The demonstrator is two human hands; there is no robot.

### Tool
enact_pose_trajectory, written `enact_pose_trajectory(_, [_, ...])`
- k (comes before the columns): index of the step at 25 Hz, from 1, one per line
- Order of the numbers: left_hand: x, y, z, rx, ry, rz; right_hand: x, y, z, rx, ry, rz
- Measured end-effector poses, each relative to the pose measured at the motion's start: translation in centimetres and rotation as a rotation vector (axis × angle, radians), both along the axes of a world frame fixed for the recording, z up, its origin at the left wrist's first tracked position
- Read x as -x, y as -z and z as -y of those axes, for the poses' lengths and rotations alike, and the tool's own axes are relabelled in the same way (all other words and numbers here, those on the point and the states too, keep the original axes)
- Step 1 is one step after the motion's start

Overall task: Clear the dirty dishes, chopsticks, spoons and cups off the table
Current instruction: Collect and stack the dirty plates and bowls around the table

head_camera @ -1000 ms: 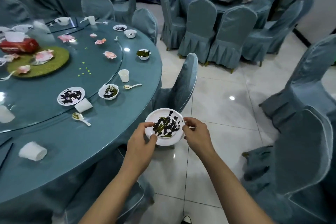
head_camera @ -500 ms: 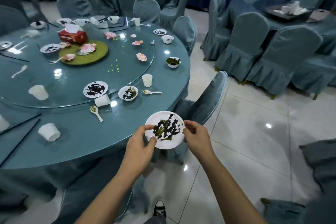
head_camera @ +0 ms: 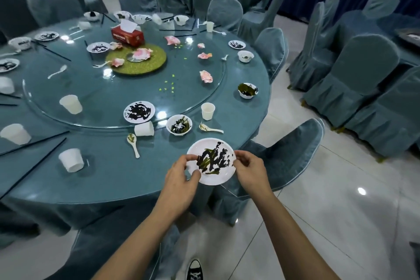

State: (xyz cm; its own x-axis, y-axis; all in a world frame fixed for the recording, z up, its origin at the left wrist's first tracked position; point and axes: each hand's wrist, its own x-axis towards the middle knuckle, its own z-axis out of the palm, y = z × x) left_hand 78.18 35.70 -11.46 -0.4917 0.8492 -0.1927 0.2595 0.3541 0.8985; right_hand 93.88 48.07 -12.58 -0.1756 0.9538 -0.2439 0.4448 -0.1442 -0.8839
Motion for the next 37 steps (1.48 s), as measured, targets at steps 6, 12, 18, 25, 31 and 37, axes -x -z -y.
enact_pose_trajectory(6, [2.1,0.5,-2.5,-0.001,-0.091,0.007,3.1,0.5,-4.1,0.011,-0.104,0.032])
enact_pose_trajectory(12, [4.2,0.9,-5.3,0.023,-0.229,-0.009,7.2,1.8,-8.5,0.079,-0.263,0.01])
enact_pose_trajectory(18, [6.0,0.8,-9.3,0.031,-0.407,-0.043,11.5,1.9,-13.8,0.086,-0.423,-0.061])
enact_pose_trajectory(25, [7.2,1.7,-11.4,0.017,-0.547,-0.019,15.6,2.5,-17.6,0.033,-0.573,-0.022])
enact_pose_trajectory(31, [10.3,2.3,-12.2,0.036,-0.631,-0.008,20.1,2.8,-19.0,0.022,-0.658,-0.01])
enact_pose_trajectory(37, [15.9,3.7,-13.8,0.051,-0.668,0.011,26.2,3.9,-20.8,0.023,-0.678,0.053])
